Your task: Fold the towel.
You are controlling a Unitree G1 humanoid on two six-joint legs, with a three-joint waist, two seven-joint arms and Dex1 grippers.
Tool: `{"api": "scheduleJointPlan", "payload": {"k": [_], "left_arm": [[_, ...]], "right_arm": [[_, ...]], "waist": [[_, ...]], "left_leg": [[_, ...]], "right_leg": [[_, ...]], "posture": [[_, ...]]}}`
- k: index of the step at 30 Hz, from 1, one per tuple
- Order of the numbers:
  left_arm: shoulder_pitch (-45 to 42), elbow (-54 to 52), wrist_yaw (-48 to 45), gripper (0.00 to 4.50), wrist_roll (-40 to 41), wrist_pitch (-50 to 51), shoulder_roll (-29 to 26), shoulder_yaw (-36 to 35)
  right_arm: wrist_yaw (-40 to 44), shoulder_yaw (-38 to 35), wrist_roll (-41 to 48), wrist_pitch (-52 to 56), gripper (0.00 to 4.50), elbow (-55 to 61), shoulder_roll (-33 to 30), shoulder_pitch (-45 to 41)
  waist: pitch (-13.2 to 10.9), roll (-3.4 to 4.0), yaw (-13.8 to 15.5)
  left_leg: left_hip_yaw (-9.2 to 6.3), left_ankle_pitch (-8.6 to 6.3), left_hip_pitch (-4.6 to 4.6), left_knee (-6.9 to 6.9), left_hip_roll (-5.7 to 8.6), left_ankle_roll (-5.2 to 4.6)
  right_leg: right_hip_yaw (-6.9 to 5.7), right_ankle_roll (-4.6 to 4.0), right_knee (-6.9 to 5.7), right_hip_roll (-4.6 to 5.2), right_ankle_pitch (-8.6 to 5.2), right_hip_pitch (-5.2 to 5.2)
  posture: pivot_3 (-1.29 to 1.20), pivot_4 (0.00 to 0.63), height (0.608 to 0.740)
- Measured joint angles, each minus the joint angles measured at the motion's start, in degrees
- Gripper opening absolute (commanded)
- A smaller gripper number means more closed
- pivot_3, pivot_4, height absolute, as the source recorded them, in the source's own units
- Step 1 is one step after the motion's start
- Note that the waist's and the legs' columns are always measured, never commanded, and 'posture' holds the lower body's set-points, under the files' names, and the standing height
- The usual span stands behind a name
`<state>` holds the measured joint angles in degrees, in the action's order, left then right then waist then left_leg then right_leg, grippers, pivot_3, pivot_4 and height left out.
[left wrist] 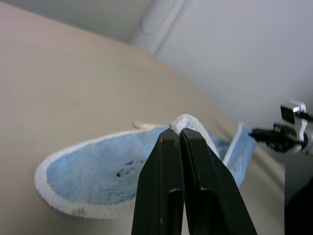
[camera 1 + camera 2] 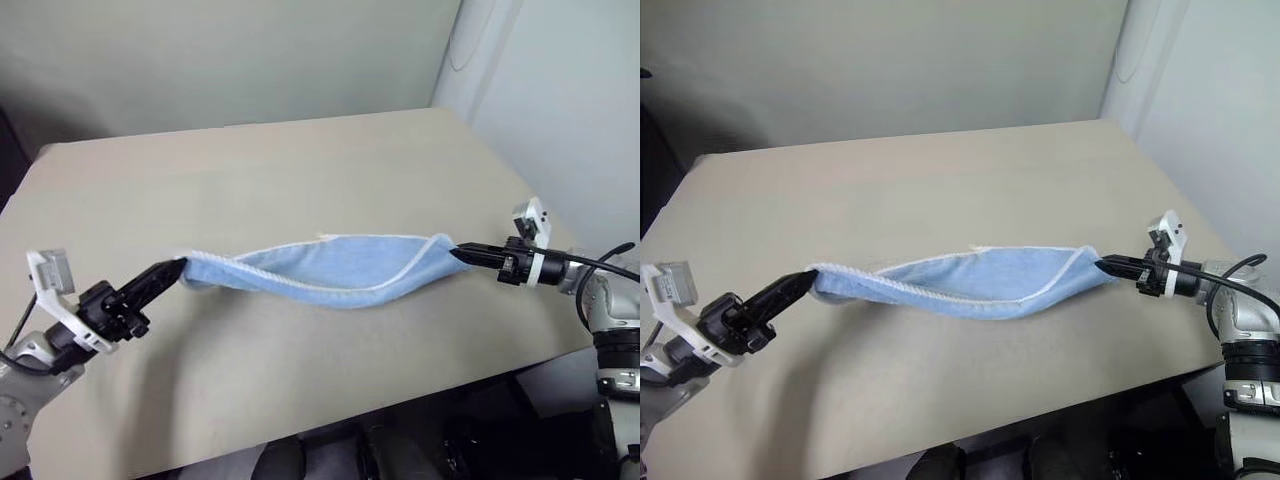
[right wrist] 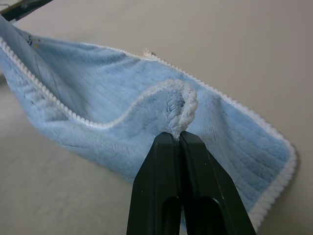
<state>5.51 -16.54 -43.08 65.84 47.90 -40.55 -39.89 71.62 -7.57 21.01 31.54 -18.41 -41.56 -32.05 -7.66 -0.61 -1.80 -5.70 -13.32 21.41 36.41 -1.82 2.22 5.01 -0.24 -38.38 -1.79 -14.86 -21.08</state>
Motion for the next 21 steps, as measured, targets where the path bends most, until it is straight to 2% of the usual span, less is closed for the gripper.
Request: {"api": "scheduleJointPlan", "payload": {"k": [3, 5, 6, 9, 13, 17, 21], "left_arm": [[-2.31, 1.40, 1.39, 0.00, -1.83, -0.53, -0.08, 1.37], [-5.77, 3.54, 3.26, 0.00, -4.69, -2.20, -0.07, 2.83], [-7.81, 4.97, 3.99, 0.00, -6.06, -2.93, -0.06, 3.72], [-14.07, 9.89, 5.26, 0.00, -10.34, -5.28, -0.13, 6.67], [-21.89, 20.17, 4.98, 0.00, -20.30, -10.27, -1.10, 14.47], [-25.99, 29.91, 3.80, 0.00, -29.36, -15.38, -0.96, 21.78], [-29.28, 36.24, 2.32, 0.00, -34.06, -18.83, -0.10, 24.73]], "right_arm": [[-2.99, 0.12, -0.80, -1.76, 0.03, -4.21, 1.10, -4.16], [-5.67, 0.20, -2.08, -3.69, 0.03, -7.34, 2.15, -7.40], [-6.64, 0.36, -2.75, -4.83, 0.03, -8.93, 2.35, -8.38], [-9.38, 1.56, -5.04, -7.62, 0.03, -13.50, 3.08, -10.06], [-14.26, 3.92, -9.11, -11.75, 0.03, -21.31, 5.11, -12.55], [-17.52, 5.12, -11.75, -14.89, 0.03, -26.26, 6.46, -13.46], [-19.27, 5.35, -12.62, -16.33, 0.03, -28.51, 7.11, -14.13]], "waist": [[0.00, 0.01, 0.51], [0.01, 0.00, 0.97], [0.02, 0.00, 1.28], [0.03, -0.01, 1.98], [0.04, 0.00, 2.21], [0.04, 0.00, 2.15], [0.04, 0.00, 1.99]], "left_leg": [[0.04, 0.00, 0.04, 0.05, 0.04, -0.03], [0.02, 0.03, 0.13, 0.04, 0.00, -0.02], [-0.01, 0.06, 0.16, 0.05, -0.01, 0.00], [-0.08, 0.01, 0.48, -0.04, -0.01, 0.03], [-0.08, 0.07, 0.92, -0.24, -0.02, 0.24], [-0.09, 0.10, 1.32, -0.27, -0.05, 0.29], [-0.10, 0.09, 1.50, -0.20, -0.05, 0.26]], "right_leg": [[0.04, 0.06, 0.00, 0.03, 0.03, -0.05], [-0.01, 0.16, 0.00, 0.02, 0.09, -0.16], [-0.04, 0.53, -0.04, 0.02, 0.30, -0.19], [-0.13, 0.57, -0.12, 0.03, 0.33, -0.56], [-0.13, 0.57, -0.27, 0.03, 0.33, -1.22], [-0.13, 0.56, -0.33, 0.03, 0.33, -1.61], [-0.14, 0.56, -0.40, 0.03, 0.34, -1.76]], "posture": [[0.00, 0.150, 0.740], [0.00, 0.150, 0.740], [0.00, 0.150, 0.740], [0.00, 0.150, 0.740], [0.00, 0.150, 0.740], [0.00, 0.150, 0.740], [0.00, 0.150, 0.740]]}}
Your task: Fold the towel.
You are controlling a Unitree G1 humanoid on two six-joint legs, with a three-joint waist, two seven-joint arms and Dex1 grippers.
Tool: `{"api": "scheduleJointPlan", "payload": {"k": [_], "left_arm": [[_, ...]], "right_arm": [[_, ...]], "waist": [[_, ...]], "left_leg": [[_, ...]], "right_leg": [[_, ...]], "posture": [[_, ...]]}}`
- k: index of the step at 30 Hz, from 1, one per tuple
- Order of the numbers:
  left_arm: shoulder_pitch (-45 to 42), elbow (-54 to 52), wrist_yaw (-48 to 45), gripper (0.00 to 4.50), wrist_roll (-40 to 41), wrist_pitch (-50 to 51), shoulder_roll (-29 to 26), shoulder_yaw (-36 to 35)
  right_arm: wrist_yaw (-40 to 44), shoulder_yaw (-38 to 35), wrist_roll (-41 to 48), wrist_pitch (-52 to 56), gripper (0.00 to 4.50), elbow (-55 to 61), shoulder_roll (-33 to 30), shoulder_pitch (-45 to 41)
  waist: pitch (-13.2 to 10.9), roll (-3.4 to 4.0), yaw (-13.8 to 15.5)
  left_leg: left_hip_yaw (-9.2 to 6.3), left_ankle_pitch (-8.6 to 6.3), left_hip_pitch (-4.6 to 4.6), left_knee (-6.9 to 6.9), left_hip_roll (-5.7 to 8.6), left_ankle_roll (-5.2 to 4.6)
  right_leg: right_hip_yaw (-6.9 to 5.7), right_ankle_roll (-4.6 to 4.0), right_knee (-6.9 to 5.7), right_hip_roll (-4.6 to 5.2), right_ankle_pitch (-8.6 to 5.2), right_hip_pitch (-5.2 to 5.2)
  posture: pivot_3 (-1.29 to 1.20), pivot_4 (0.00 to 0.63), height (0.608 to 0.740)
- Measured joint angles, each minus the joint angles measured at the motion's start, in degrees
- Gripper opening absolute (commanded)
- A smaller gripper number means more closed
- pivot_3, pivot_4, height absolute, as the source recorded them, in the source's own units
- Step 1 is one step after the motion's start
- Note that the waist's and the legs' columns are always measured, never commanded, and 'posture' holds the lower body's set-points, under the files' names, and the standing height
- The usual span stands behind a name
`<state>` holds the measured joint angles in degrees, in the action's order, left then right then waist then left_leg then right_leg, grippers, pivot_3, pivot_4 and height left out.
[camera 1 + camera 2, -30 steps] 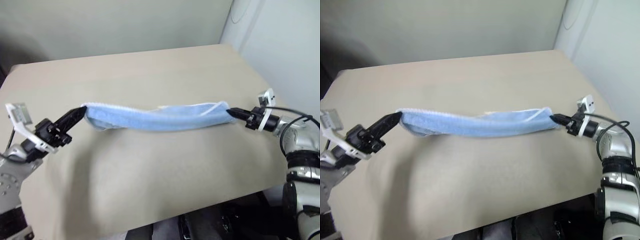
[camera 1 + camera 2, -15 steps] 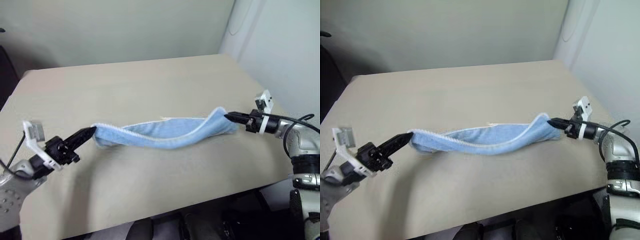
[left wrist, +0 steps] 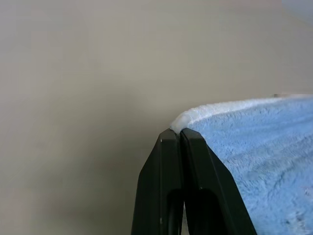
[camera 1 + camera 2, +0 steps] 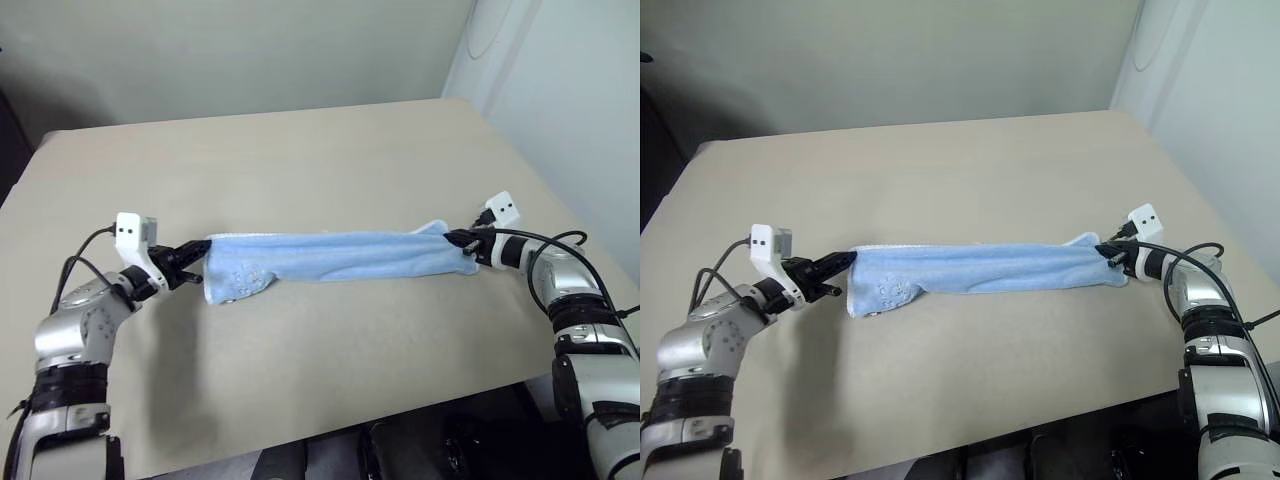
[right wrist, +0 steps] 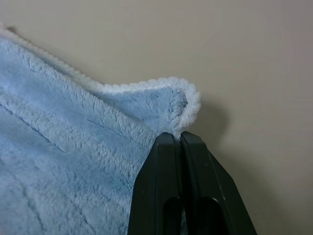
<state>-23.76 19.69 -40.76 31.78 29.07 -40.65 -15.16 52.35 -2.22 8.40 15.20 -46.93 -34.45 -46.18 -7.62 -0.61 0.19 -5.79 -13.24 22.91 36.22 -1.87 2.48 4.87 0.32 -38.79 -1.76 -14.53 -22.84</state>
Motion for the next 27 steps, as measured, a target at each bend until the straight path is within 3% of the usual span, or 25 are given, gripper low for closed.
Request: {"api": "scheduleJointPlan", "payload": {"k": [5, 7, 10, 18, 19, 20, 27], "left_arm": [[-0.77, 3.45, -2.16, 0.00, -3.68, -2.73, 0.31, 1.90], [-0.75, 3.60, -2.97, 0.51, -4.22, -2.84, 0.55, 2.00], [-0.64, 3.60, -3.84, 1.42, -4.33, -2.80, 0.65, 1.72], [0.80, 2.65, -3.88, 4.31, -1.98, -1.29, 1.21, -2.63], [1.14, 2.40, -3.39, 4.50, -1.98, -1.22, 1.19, -3.08], [1.68, 2.00, -2.62, 4.50, -1.99, -1.04, 1.20, -3.62], [10.51, -9.08, -3.15, 4.50, 7.84, 7.62, 0.39, -13.73]], "right_arm": [[-0.05, 0.44, -1.31, -1.17, 0.03, -0.30, -0.04, 0.01], [-0.03, 0.74, -1.92, -1.46, 0.00, -0.60, -0.12, 0.02], [0.00, 0.76, -2.06, -1.53, 0.76, -1.17, -0.38, 0.00], [1.61, 0.37, -1.76, -1.00, 3.49, -1.75, -0.87, -0.34], [1.53, 0.16, -1.74, -1.07, 3.89, -1.58, -0.95, -0.34], [1.22, -0.34, -1.69, -1.25, 4.16, -1.36, -1.02, -0.34], [1.66, -5.76, 2.35, 2.48, 4.16, -0.08, -4.36, -0.52]], "waist": [[0.00, 0.00, -0.01], [0.00, 0.00, -0.02], [0.00, 0.00, -0.03], [0.00, 0.00, -0.03], [0.00, 0.00, -0.04], [0.00, 0.00, -0.06], [0.00, 0.00, -0.10]], "left_leg": [[-0.02, -0.02, 0.00, 0.00, 0.00, -0.03], [-0.01, -0.02, 0.00, 0.02, 0.00, -0.04], [-0.02, -0.02, 0.00, 0.02, 0.00, -0.04], [-0.01, -0.01, 0.00, 0.02, 0.00, -0.04], [-0.01, -0.01, 0.00, 0.02, 0.00, -0.04], [-0.01, -0.01, 0.00, 0.02, 0.00, -0.03], [0.02, 0.00, 0.00, -0.03, -0.01, -0.01]], "right_leg": [[-0.01, 0.00, -0.02, 0.00, 0.00, 0.00], [-0.01, 0.00, -0.02, 0.00, 0.00, 0.01], [-0.01, 0.00, -0.03, 0.00, 0.00, 0.01], [-0.01, 0.00, -0.04, 0.00, 0.00, 0.01], [-0.01, 0.00, -0.04, 0.00, 0.00, 0.01], [-0.01, 0.00, -0.04, 0.00, 0.00, 0.01], [-0.01, -0.01, -0.02, 0.00, -0.01, 0.01]], "posture": [[0.00, 0.150, 0.740], [0.00, 0.150, 0.740], [0.00, 0.150, 0.740], [0.00, 0.150, 0.740], [0.00, 0.150, 0.740], [0.00, 0.150, 0.740], [0.00, 0.150, 0.740]]}}
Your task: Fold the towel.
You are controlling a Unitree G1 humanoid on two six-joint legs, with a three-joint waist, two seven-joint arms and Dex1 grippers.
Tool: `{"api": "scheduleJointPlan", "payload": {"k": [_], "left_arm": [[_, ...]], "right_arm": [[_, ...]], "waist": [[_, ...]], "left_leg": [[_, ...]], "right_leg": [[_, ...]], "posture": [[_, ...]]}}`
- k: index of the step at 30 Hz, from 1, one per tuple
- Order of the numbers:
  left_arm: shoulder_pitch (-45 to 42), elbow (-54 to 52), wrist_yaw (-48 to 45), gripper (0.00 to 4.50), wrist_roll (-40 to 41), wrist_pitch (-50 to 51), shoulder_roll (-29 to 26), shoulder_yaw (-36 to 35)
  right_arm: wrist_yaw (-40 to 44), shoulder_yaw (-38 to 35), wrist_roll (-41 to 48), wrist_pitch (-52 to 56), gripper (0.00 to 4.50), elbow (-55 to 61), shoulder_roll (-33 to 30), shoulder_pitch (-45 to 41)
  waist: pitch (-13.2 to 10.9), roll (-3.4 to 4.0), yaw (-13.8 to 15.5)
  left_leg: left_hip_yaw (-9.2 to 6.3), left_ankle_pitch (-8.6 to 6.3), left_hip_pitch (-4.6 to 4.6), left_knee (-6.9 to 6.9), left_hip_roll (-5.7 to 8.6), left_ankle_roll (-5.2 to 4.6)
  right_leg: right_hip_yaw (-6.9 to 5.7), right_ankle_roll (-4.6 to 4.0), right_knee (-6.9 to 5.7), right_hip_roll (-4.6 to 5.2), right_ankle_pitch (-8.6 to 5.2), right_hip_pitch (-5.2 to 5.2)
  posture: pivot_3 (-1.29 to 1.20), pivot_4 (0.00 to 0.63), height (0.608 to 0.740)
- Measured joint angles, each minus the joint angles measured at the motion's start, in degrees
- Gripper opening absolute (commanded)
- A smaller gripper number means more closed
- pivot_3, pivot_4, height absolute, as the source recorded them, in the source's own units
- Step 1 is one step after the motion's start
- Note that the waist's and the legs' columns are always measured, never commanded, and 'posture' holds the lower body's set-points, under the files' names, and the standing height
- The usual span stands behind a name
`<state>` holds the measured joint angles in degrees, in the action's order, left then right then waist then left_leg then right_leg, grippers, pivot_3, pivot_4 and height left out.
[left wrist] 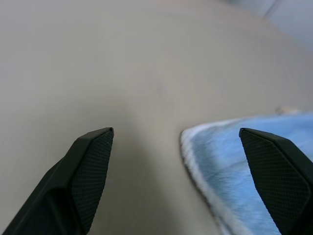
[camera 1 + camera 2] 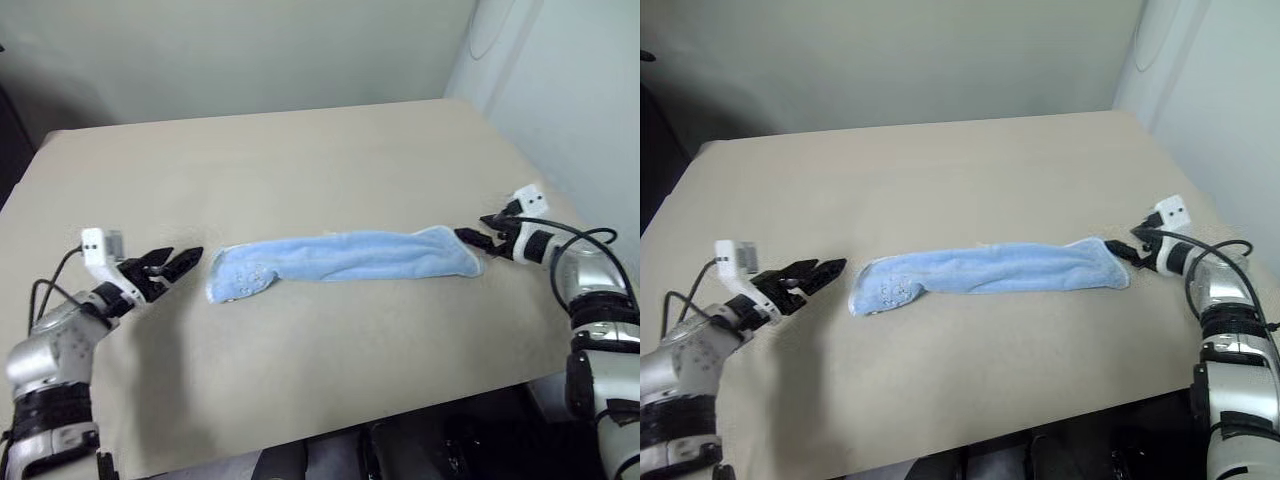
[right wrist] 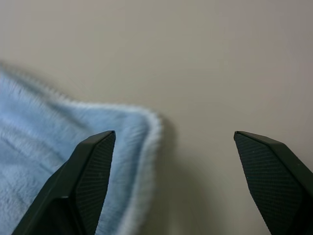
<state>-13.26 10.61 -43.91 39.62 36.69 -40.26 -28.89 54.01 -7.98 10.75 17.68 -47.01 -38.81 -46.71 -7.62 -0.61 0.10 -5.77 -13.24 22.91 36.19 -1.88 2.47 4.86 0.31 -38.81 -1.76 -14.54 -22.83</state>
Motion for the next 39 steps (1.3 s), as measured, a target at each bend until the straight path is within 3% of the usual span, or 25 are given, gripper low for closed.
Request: {"api": "scheduleJointPlan", "payload": {"k": [9, 19, 20, 23, 33, 39], "left_arm": [[14.54, -12.99, -8.34, 4.50, 8.99, 8.51, -3.30, -2.34], [12.50, -11.91, -8.64, 4.50, 4.83, 8.54, -4.17, 5.29], [11.49, -11.21, -8.66, 4.33, 4.49, 8.53, -4.17, 5.78], [8.67, -7.90, -8.21, 3.56, 2.63, 8.15, -4.03, 7.41], [6.58, -3.83, -8.44, 0.00, -0.61, 4.78, -3.24, 7.58], [6.19, -2.98, -7.94, 0.00, -1.11, 2.96, -2.25, 6.88]], "right_arm": [[10.47, 0.28, 2.71, 8.00, 4.16, 2.47, -3.18, 3.65], [13.51, 1.92, 2.75, 9.14, 4.16, 2.58, -3.20, 7.48], [13.80, 1.93, 2.80, 9.23, 4.19, 2.67, -3.36, 7.59], [14.31, 1.90, 2.91, 9.56, 3.56, 2.87, -3.86, 8.06], [14.59, 1.90, 3.45, 11.49, 0.08, 3.45, -3.83, 9.10], [13.78, 1.87, 3.66, 11.42, 0.03, 3.05, -3.82, 8.94]], "waist": [[0.02, -0.02, -0.01], [0.02, -0.02, 0.08], [0.03, -0.01, 0.04], [0.04, -0.02, -0.02], [0.04, -0.03, -0.14], [0.05, -0.03, -0.08]], "left_leg": [[0.00, 0.06, -0.08, 0.05, 0.00, 0.00], [-0.01, 0.06, -0.07, 0.17, -0.01, -0.06], [-0.01, 0.06, -0.08, 0.16, 0.00, -0.06], [-0.01, 0.06, -0.09, 0.16, -0.01, -0.06], [-0.01, 0.04, -0.08, 0.15, -0.01, -0.07], [-0.01, 0.04, -0.08, 0.19, -0.01, -0.07]], "right_leg": [[-0.01, -0.03, -0.10, -0.01, -0.01, 0.07], [-0.02, -0.03, -0.13, 0.00, 0.02, 0.12], [-0.03, -0.03, -0.13, 0.00, 0.02, 0.13], [-0.04, -0.04, -0.12, 0.00, 0.03, 0.13], [-0.04, -0.03, -0.09, 0.00, 0.03, 0.13], [-0.04, -0.02, -0.10, 0.00, 0.04, 0.15]], "posture": [[0.00, 0.150, 0.740], [0.00, 0.150, 0.740], [0.00, 0.150, 0.740], [0.00, 0.150, 0.740], [0.00, 0.150, 0.740], [0.00, 0.150, 0.740]]}}
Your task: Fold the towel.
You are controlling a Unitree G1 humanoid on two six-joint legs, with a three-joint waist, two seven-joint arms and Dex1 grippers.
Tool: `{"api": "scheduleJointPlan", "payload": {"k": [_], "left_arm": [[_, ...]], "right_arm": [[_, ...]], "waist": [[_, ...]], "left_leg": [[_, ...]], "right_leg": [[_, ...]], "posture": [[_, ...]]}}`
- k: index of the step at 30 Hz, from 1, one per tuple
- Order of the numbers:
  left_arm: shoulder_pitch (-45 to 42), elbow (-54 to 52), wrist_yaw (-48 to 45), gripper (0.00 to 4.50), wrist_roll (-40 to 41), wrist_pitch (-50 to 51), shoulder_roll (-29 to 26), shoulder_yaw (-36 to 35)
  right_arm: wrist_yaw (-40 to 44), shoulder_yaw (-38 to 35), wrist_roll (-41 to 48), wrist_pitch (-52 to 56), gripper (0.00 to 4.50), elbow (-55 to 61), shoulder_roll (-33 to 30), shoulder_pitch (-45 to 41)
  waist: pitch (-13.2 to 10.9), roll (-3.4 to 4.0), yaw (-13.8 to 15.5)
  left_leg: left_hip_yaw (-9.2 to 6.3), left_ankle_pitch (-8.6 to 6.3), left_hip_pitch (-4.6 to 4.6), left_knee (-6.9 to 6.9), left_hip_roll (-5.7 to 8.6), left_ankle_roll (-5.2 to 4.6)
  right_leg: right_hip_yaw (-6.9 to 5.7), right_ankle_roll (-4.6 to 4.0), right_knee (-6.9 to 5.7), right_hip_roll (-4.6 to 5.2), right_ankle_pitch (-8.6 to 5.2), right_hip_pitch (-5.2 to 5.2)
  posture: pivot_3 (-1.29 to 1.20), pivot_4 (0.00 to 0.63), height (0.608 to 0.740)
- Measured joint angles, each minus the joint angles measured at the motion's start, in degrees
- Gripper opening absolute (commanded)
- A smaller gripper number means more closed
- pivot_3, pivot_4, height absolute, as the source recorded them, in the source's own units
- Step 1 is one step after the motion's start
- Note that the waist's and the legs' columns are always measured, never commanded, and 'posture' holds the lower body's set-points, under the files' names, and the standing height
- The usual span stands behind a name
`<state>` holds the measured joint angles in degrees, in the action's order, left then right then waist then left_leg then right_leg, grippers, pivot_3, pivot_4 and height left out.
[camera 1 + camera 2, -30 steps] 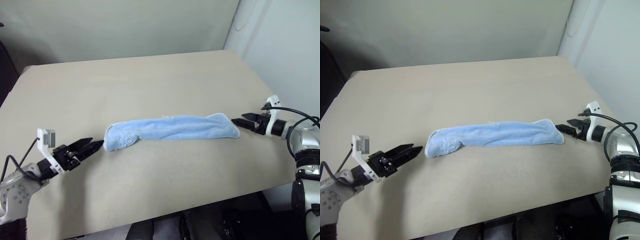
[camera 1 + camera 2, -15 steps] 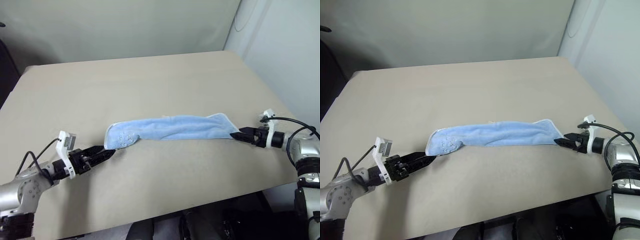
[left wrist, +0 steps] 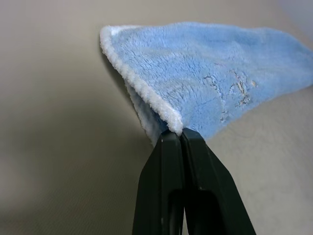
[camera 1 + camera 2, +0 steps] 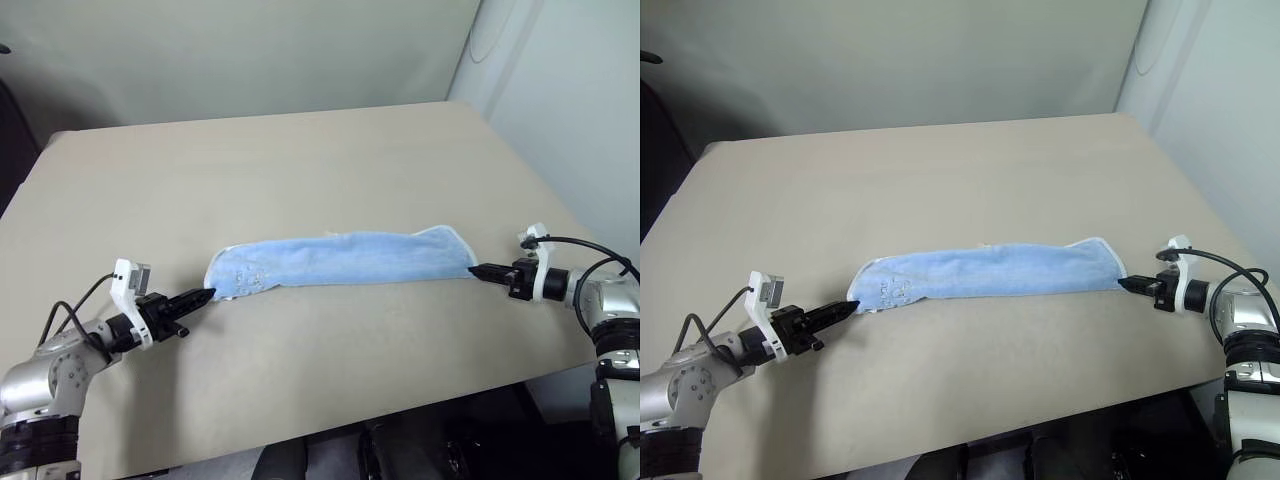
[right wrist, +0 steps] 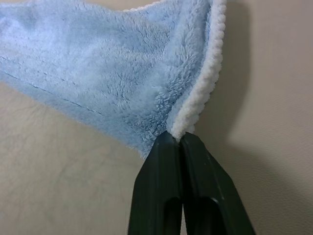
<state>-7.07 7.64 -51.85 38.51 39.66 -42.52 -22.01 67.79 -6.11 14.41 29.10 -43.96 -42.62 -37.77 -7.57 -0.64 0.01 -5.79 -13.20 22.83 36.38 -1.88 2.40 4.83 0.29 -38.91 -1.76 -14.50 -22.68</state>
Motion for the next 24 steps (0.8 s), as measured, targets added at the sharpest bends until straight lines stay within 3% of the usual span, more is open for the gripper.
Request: {"api": "scheduleJointPlan", "payload": {"k": [11, 14, 17, 24], "left_arm": [[1.14, 2.20, -0.21, 0.00, 0.60, -1.34, -0.15, -2.11], [3.01, 0.35, -1.12, 0.00, 2.39, -0.34, -0.36, -3.64], [4.24, -1.86, -1.63, 0.59, 4.55, 1.50, -0.53, -5.06], [6.36, -3.97, -1.46, 3.00, 7.33, 4.05, -0.51, -7.59]], "right_arm": [[-0.44, 0.02, 0.05, -1.89, 0.03, -1.17, 0.62, -1.27], [-0.31, -0.36, 1.03, 0.85, 0.98, -0.02, 0.56, -1.11], [-0.38, -1.82, 2.65, 4.23, 1.95, 1.29, 0.37, -0.84], [-3.10, -7.04, 7.14, 11.49, 4.36, 3.55, -0.24, -0.14]], "waist": [[0.00, 0.00, -0.19], [0.00, 0.00, -0.21], [0.00, 0.00, -0.22], [0.00, 0.00, -0.14]], "left_leg": [[0.00, 0.00, 0.00, -0.02, 0.00, 0.00], [0.00, 0.00, 0.00, -0.03, 0.00, 0.00], [0.01, 0.00, 0.01, -0.02, 0.00, 0.00], [0.01, 0.01, 0.00, 0.00, 0.00, 0.01]], "right_leg": [[0.00, 0.00, 0.00, 0.00, 0.00, -0.01], [0.00, 0.00, 0.01, 0.00, 0.00, -0.01], [0.00, 0.00, 0.01, 0.00, 0.00, -0.01], [0.01, 0.00, 0.01, 0.00, -0.01, 0.00]], "posture": [[0.00, 0.150, 0.740], [0.00, 0.150, 0.740], [0.00, 0.150, 0.740], [0.00, 0.150, 0.740]]}}
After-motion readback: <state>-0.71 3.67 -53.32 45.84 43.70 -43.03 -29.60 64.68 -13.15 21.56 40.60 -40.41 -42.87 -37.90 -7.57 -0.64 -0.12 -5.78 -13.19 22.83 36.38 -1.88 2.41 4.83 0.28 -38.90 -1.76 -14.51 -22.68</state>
